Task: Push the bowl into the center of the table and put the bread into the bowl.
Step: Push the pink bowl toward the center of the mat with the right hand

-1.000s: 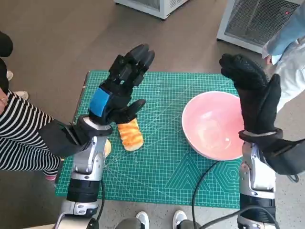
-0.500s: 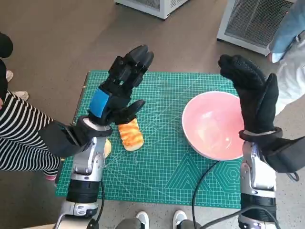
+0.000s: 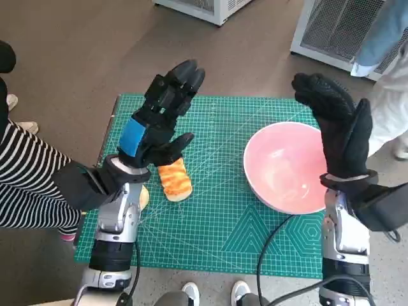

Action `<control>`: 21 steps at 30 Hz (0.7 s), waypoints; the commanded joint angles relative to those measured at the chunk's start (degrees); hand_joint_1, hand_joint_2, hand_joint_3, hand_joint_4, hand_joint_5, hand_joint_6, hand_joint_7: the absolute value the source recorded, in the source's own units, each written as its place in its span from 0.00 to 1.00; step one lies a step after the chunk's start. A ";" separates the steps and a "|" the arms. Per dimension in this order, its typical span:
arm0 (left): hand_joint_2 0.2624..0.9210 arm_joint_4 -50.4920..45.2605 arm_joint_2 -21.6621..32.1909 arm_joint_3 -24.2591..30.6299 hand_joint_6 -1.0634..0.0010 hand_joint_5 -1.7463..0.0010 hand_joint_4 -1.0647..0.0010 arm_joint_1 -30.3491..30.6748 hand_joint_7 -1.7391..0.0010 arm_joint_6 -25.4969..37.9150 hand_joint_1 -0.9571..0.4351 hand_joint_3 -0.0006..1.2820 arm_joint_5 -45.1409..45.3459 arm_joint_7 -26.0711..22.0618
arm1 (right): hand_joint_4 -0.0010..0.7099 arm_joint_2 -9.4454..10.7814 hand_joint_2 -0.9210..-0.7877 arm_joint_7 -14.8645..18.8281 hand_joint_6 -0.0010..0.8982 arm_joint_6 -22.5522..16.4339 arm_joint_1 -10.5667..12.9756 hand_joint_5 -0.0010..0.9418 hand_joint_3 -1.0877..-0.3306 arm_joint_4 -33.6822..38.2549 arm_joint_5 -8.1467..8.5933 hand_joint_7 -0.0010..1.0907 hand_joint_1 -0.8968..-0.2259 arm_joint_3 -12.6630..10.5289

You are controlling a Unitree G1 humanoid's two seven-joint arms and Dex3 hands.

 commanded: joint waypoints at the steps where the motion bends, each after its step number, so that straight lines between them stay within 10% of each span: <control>1: 1.00 -0.01 -0.50 0.06 1.00 0.92 0.95 0.45 0.73 -0.50 0.22 0.29 0.02 0.15 | 0.20 -2.64 0.00 1.31 0.04 -0.79 2.60 0.01 0.55 0.98 0.75 0.44 0.33 -2.28; 21: 1.00 3.09 -0.27 1.58 1.00 0.92 0.95 -0.90 0.73 -1.98 0.22 0.28 -0.55 -0.66 | 0.13 -9.30 0.00 -8.02 0.00 -10.47 5.38 0.00 0.43 17.06 -1.80 0.42 0.35 -14.50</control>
